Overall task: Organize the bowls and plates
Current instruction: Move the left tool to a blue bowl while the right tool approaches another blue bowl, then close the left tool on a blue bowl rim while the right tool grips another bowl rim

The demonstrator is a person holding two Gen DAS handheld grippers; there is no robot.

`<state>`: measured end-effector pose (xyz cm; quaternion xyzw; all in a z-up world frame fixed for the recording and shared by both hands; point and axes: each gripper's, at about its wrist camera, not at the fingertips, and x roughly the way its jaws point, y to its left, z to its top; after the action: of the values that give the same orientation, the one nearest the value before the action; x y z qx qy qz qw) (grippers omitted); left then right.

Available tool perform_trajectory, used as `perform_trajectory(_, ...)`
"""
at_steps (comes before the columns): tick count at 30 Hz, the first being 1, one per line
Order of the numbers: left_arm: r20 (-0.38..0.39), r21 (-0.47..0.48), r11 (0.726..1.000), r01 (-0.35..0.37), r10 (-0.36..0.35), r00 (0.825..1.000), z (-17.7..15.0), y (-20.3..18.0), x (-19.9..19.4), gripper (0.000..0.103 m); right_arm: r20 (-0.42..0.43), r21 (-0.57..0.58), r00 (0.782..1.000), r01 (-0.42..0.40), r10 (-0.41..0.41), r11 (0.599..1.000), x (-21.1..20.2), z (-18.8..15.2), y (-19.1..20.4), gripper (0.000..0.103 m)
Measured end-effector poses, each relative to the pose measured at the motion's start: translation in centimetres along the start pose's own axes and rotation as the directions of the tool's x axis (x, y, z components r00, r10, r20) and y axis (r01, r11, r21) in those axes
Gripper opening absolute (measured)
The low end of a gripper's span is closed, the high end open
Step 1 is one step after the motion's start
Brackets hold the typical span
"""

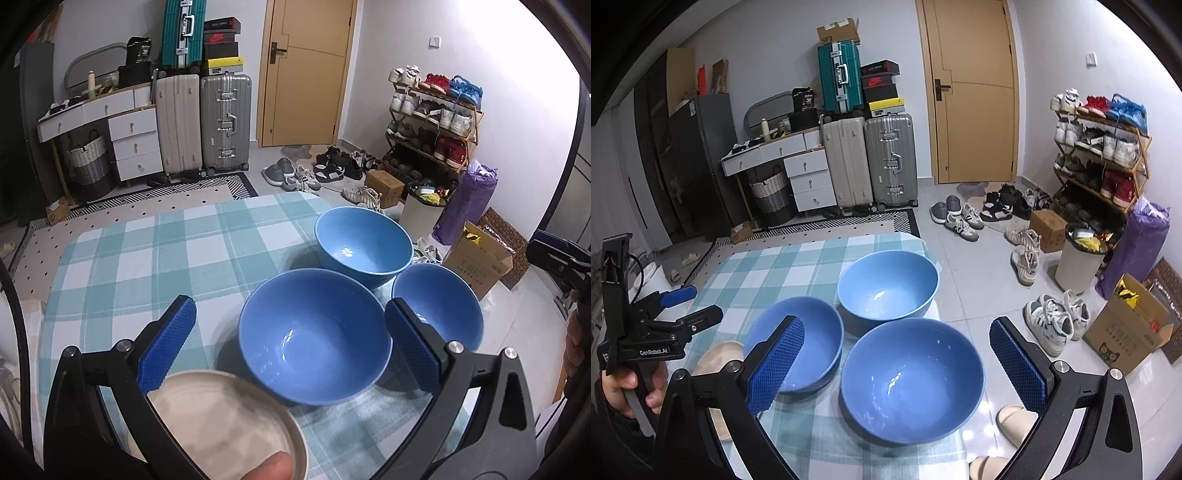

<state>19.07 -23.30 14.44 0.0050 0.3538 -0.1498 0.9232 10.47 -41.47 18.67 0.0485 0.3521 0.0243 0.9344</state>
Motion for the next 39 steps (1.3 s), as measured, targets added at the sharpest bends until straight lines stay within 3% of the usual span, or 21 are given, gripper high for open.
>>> perform_trajectory(17, -0.064, 0.027, 1.000, 0.006, -0.004, 0.998, 4.7, -2.0, 9.2, 0.102, -0.062, 0.053, 0.998, -0.017, 0.020, 0.998, 7.8, 2.7, -3.1, 0.102)
perform_trajectory(39, -0.175, 0.026, 1.000, -0.004, 0.009, 0.985, 5.9, -1.6, 20.6, 0.102, -0.172, 0.106, 0.985, -0.007, 0.025, 0.994, 17.2, 2.9, -6.7, 0.102)
